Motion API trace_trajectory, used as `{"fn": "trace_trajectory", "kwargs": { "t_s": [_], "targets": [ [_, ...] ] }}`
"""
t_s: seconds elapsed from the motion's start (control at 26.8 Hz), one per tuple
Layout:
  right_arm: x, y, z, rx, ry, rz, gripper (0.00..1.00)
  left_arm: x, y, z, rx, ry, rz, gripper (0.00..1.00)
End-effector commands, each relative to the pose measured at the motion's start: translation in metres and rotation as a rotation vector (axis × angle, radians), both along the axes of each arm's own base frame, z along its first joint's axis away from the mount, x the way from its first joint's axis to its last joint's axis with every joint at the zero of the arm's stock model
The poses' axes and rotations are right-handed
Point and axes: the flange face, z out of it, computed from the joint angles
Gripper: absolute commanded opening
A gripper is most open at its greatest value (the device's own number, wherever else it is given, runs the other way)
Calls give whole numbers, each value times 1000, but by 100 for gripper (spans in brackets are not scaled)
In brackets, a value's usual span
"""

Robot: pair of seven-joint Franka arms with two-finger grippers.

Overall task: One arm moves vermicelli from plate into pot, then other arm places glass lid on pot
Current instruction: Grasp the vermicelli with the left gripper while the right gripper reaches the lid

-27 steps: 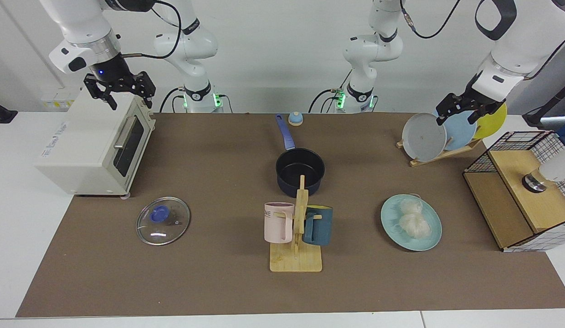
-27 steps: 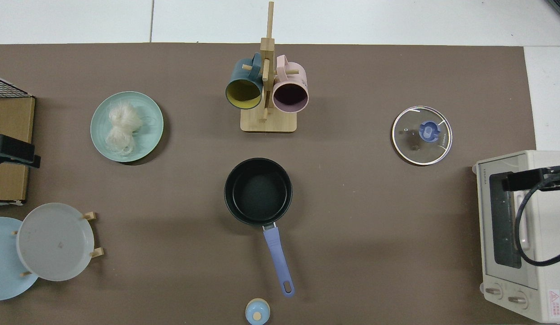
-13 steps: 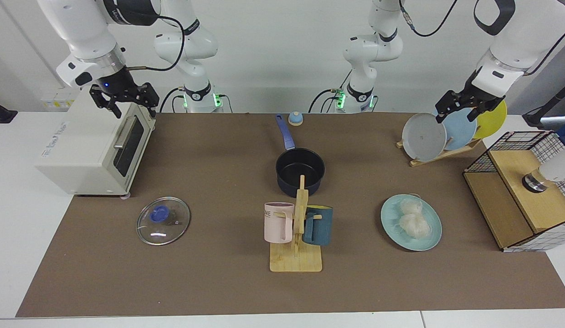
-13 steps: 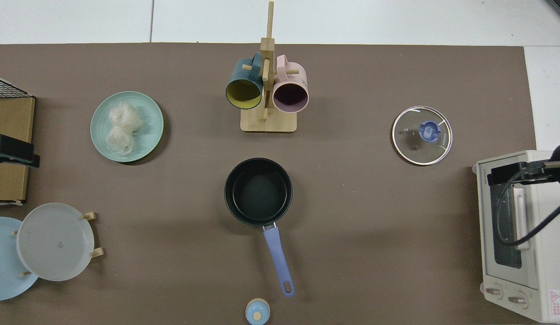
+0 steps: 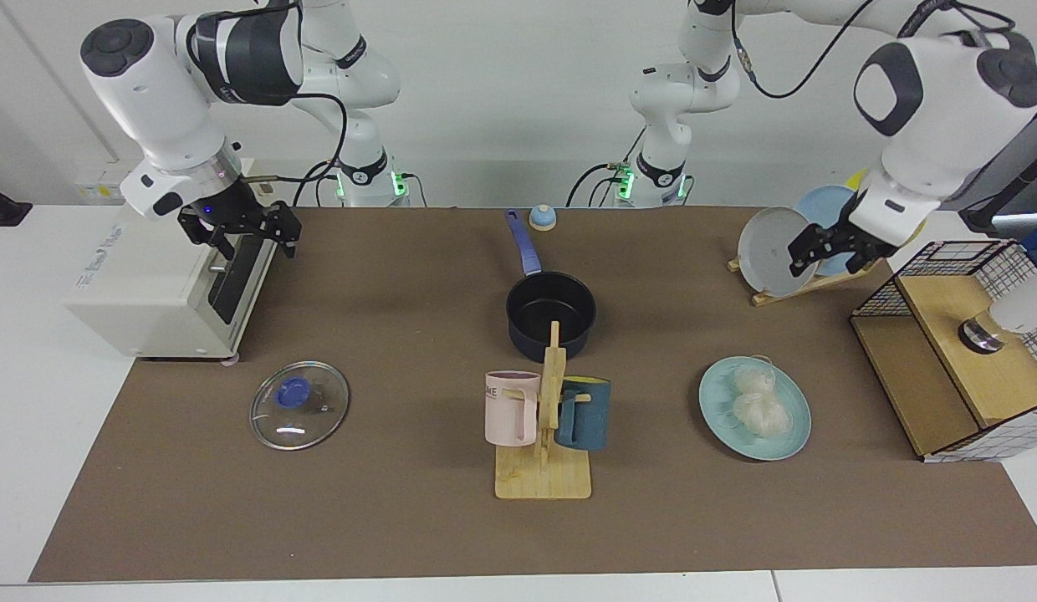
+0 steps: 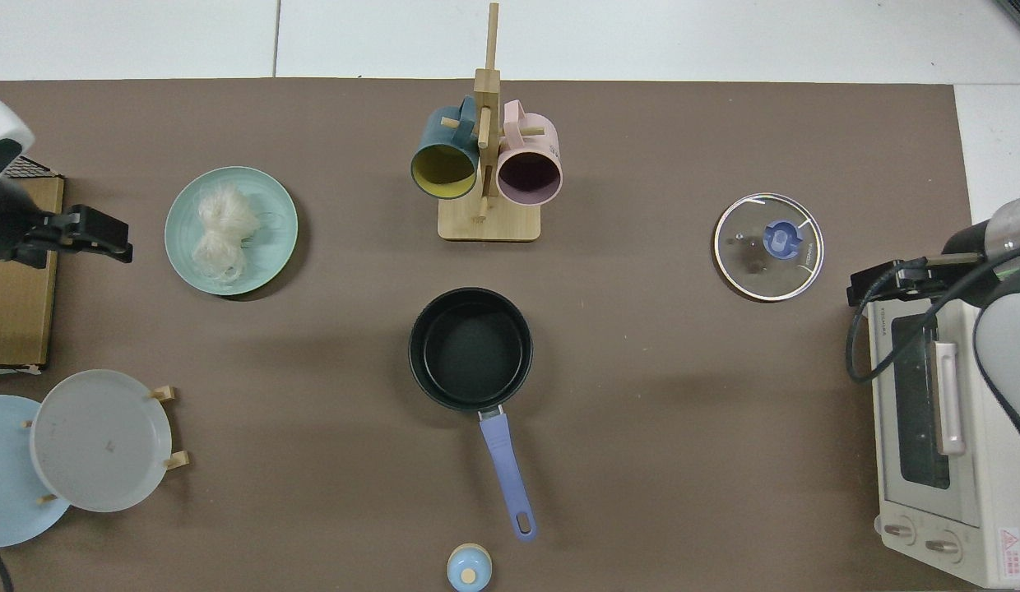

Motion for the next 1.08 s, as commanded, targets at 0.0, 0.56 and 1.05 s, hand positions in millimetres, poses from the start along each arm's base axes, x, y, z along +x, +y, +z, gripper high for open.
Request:
{"fn": "trace_trajectory", "kwargs": {
  "t_s": [0.0, 0.56, 1.05],
  "targets": [
    [41, -3, -6, -7, -2, -26, 100, 45, -5, -58, 0, -7, -6, 100],
    [109, 10, -80, -37, -16, 4, 100, 56, -37, -173, -24, -102, -73, 100],
    [121, 10, -127, -51, -33, 22, 100, 54, -36, -214, -15, -179, -76, 99]
  ]
}}
